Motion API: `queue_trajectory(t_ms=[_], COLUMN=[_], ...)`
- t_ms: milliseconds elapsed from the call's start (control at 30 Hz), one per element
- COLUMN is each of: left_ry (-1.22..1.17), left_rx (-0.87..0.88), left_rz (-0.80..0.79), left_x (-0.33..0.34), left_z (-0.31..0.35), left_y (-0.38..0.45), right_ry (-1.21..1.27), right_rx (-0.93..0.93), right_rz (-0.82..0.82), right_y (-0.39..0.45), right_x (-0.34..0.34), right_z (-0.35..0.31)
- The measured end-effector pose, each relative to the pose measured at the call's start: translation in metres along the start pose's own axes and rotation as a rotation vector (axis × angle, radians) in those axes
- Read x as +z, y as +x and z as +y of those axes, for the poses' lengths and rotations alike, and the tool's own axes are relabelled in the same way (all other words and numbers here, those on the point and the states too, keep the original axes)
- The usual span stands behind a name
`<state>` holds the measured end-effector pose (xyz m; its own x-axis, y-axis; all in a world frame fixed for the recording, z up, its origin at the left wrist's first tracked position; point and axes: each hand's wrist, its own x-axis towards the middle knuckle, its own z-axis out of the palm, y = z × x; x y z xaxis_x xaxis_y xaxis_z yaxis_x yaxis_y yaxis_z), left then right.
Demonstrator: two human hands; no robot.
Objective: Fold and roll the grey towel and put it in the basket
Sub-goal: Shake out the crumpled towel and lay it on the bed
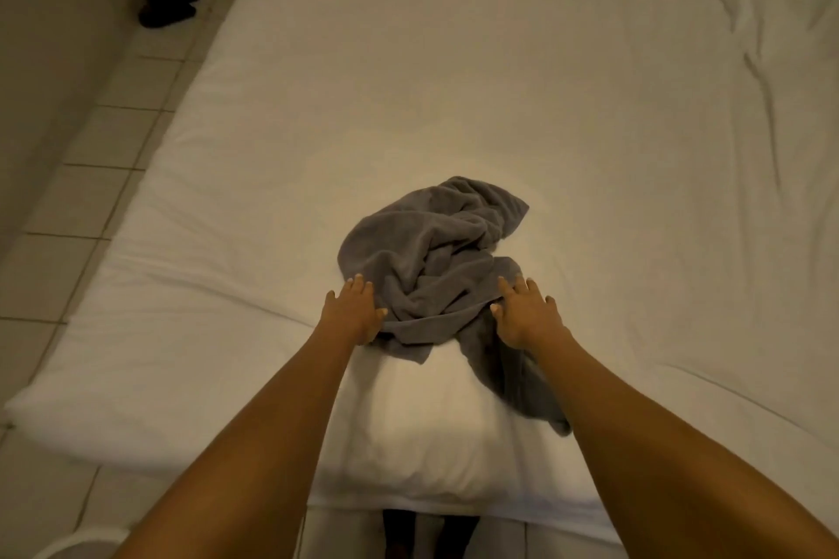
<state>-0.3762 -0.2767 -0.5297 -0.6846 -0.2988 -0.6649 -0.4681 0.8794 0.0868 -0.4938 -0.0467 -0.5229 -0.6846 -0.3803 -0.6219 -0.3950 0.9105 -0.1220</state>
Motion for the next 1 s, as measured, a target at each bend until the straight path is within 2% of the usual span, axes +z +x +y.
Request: queue_trajectory(t_ms=[300, 567, 800, 1000], left_ry=[-0.035, 0.029, 0.106, 0.200], left_rx=[-0.007, 0.041, 0.037, 0.100], left_rz=[-0.045, 0.000, 0.171, 0.468], left_x=[0.082, 0.116, 0.142, 0.145], left_z=[-0.024, -0.024, -0.024, -0.022], left_y=[0.049, 0.089, 0.106, 0.114], right_ry=[-0.111, -0.178, -0.244, -0.292], right_rx=[-0.058, -0.177, -0.197, -0.203], right_rz=[-0.085, 0.076, 0.144, 0.167], right_y=[0.051, 0.095, 0.112, 0.114], right_x=[0.059, 0.089, 0.109, 0.125], right_z=[-0.006, 0.004, 0.010, 0.015])
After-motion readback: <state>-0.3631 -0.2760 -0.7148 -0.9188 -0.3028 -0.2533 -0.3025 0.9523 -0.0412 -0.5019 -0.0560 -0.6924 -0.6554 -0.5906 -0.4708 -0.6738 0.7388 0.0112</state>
